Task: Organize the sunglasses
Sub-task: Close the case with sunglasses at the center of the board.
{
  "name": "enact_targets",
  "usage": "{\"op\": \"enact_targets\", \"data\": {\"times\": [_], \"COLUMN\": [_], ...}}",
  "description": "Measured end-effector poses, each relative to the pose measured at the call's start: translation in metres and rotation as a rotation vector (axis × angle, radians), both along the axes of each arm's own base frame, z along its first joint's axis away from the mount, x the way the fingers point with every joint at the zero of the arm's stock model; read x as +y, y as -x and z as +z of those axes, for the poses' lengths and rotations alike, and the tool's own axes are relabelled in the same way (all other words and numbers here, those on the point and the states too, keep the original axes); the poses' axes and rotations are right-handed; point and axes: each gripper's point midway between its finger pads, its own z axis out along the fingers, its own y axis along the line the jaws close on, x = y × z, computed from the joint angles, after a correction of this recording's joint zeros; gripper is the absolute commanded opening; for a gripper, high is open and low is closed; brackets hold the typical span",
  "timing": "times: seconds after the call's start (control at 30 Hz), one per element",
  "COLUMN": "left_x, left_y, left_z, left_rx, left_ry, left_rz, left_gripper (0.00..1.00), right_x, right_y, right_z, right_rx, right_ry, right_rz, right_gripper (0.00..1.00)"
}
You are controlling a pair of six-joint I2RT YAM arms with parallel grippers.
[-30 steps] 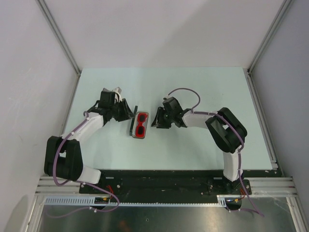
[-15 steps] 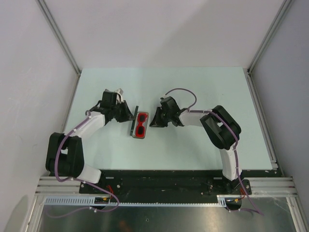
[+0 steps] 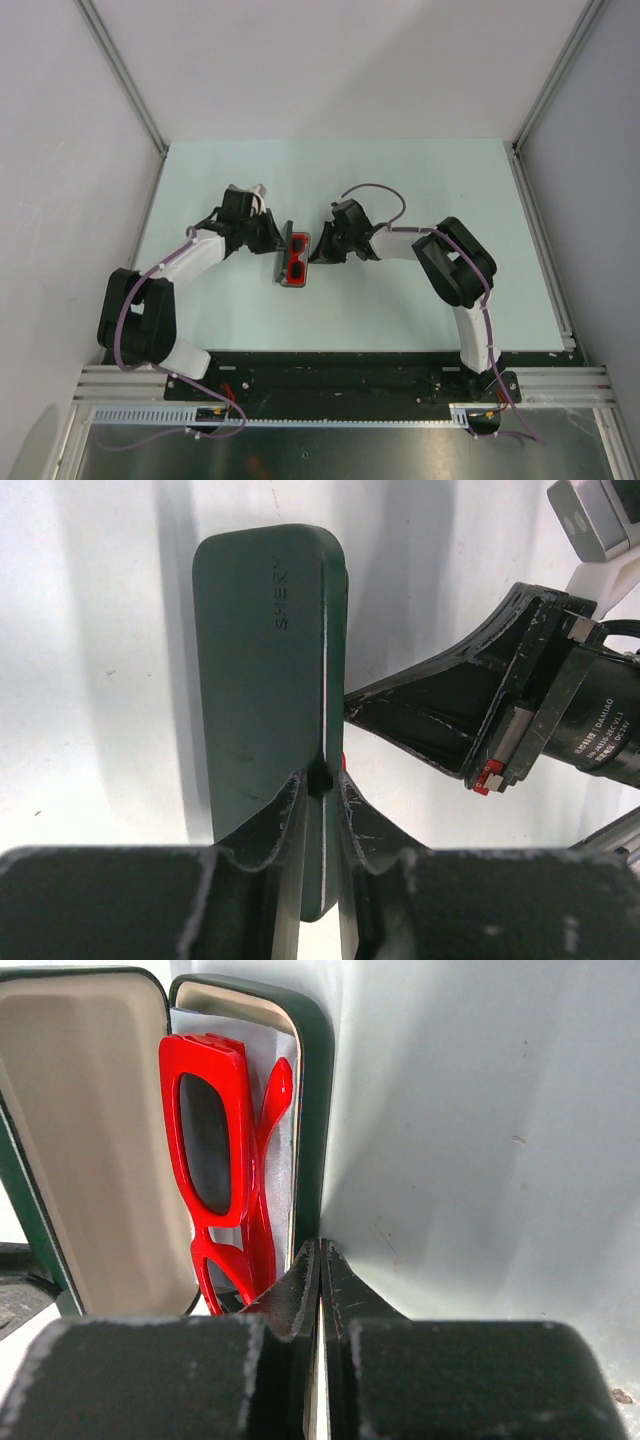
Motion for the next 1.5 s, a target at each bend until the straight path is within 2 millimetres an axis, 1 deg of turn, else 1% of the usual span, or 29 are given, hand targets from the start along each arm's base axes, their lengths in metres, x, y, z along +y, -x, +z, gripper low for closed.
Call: {"op": "enact_targets", "data": {"times": [0.13,0.37,0.73,0.97,1.1,1.27,1.3,1.37,1.4,1.5], "left_x": [-0.006,-0.012,-0.022,-0.026,-0.026,-0.026,-0.025,-0.025,-0.025,-0.022], "left_y": [0.000,0.000,0.000,0.007,0.008,0.008,0.008,0.008,0.007,0.005], "left_z": [-0.002,-0.006,-0.014,-0.030,-0.033,-0.034,-0.034,-0.034,-0.033,-0.030], "left_rx": [0.002,0.015,0.038,0.090,0.102,0.101,0.100,0.099,0.096,0.077], "left_ry": [-0.001,-0.001,0.003,-0.014,-0.018,-0.020,-0.022,-0.024,-0.026,-0.039], "left_rz": [-0.016,-0.024,-0.041,-0.051,-0.051,-0.051,-0.050,-0.049,-0.047,-0.034], "left_gripper": [0.21,0.24,0.24,0.24,0.25,0.27,0.28,0.31,0.31,0.33], "right_x": [0.000,0.000,0.000,0.005,0.005,0.005,0.005,0.005,0.004,-0.007], "right_y": [0.000,0.000,0.000,-0.002,-0.002,-0.002,-0.002,-0.003,-0.003,-0.006], "right_z": [0.000,0.000,0.000,0.000,0.000,0.000,0.000,0.000,0.002,0.005], "right_rx": [0.001,0.004,0.010,0.007,0.006,0.004,0.003,-0.001,-0.009,-0.041], "right_ry": [-0.001,0.002,0.007,0.001,0.001,0.002,0.004,0.006,0.011,0.075], "right_rz": [0.001,0.001,0.001,0.004,0.005,0.007,0.008,0.008,0.009,0.001], "right_gripper": [0.00,0.01,0.01,0.01,0.01,0.08,0.12,0.17,0.23,0.25]}}
